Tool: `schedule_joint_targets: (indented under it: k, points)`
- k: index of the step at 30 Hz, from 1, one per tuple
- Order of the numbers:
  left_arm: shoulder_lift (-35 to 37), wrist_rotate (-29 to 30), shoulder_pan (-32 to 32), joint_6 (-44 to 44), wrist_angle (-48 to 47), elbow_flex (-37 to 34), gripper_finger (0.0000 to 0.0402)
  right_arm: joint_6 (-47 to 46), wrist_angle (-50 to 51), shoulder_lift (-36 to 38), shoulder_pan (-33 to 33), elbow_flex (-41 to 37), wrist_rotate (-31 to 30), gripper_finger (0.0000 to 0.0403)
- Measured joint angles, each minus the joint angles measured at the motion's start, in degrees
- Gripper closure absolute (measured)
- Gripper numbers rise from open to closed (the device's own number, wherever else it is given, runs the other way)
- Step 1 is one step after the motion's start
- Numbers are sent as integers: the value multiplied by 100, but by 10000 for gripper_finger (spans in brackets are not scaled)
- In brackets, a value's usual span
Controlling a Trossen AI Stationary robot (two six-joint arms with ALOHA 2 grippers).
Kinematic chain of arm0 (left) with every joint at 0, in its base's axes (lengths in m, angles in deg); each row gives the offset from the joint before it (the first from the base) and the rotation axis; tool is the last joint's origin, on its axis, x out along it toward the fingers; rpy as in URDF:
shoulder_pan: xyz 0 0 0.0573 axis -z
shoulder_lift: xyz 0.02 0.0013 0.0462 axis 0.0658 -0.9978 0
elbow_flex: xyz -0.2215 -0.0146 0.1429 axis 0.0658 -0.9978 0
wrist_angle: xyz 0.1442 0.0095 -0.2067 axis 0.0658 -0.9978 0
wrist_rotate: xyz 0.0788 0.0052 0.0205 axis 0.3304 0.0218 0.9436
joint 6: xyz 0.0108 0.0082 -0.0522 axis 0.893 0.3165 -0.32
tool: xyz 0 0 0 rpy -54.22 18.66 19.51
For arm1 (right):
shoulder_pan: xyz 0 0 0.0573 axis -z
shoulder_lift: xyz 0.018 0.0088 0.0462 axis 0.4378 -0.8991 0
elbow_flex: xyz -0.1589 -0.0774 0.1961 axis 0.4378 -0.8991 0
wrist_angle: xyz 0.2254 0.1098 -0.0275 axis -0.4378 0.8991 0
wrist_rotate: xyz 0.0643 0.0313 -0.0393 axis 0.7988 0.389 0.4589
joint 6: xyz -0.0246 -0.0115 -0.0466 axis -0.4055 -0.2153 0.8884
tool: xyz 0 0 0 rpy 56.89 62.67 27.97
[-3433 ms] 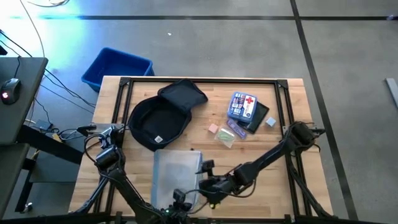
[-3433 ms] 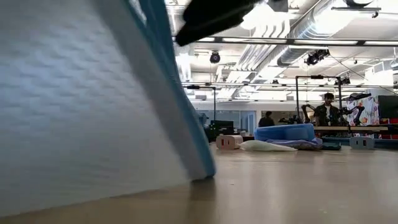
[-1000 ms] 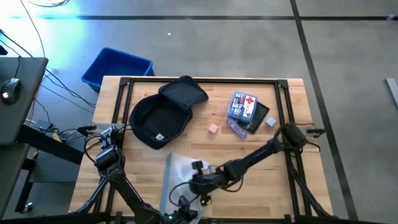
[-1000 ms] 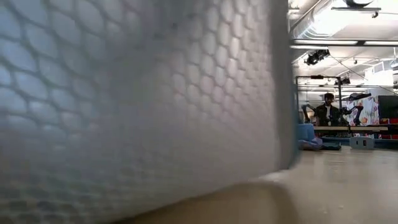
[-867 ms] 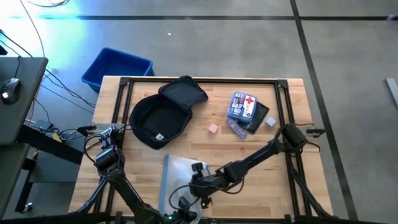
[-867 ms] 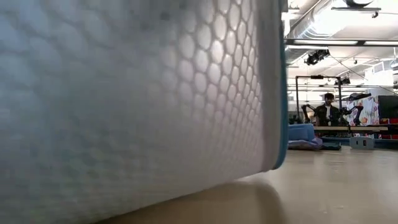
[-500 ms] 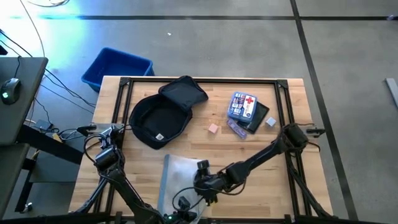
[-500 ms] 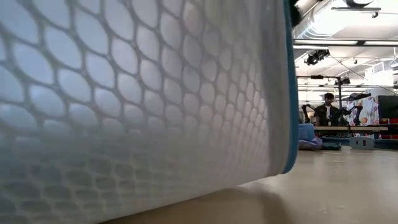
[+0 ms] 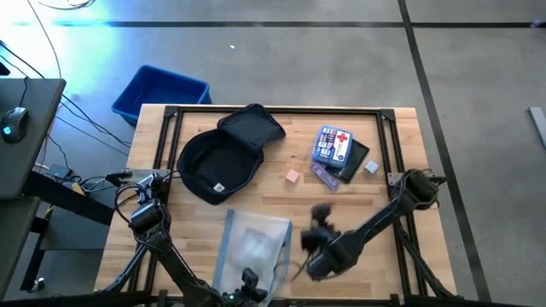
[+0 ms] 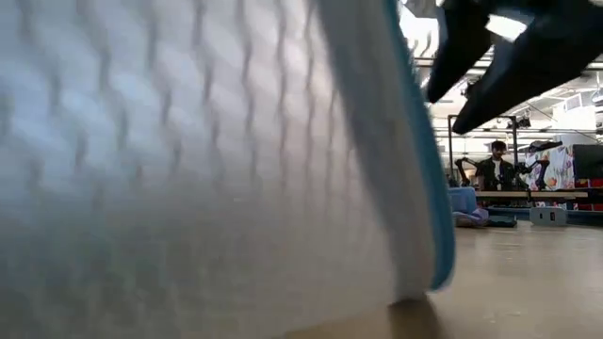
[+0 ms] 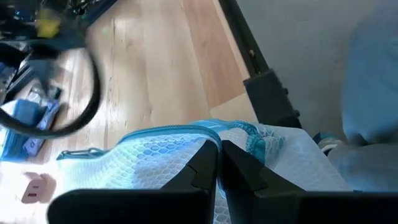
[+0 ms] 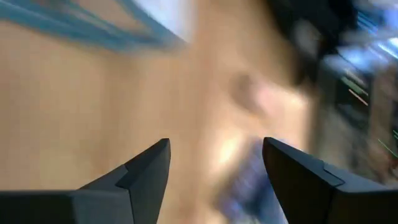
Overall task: Unpack backpack
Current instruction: Put the purple granola bar into the transparent zip bag
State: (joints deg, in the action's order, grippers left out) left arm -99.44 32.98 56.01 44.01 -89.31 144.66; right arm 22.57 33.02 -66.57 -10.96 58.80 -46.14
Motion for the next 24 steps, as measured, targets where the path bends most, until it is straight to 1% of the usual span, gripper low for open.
schedule_joint_targets:
  k: [2,3,5,9,13,16,18,20,24]
  points:
    - [0,-21,-16,-85,-35,-2,402,-757,377,221,183,-566,-174,163]
    - [0,-44,-23,-111,-38,-2,402,-1008,326,427,300,-938,-174,163]
    - [0,-63,-23,-111,-38,-4,402,-1349,-108,940,579,-1754,-135,163]
    - [0,-66,-42,-106,-38,-4,402,-1365,-1804,2049,1219,-3265,342,163]
    - [0,-110,-101,-111,-40,-6,402,-1122,-3552,2973,1740,-4356,795,163]
    - [0,-151,-128,-219,-42,-8,402,-830,-4703,3403,2013,-4972,1177,163]
    - [0,-152,-152,-288,-41,-8,402,-755,-5199,3522,2157,-5298,1388,163]
    - [0,-153,-161,-341,-41,-8,402,-833,-5301,3543,2275,-5514,1523,163]
    - [0,-223,-161,-355,-42,-8,402,-1029,-5347,3480,2422,-5749,1605,168]
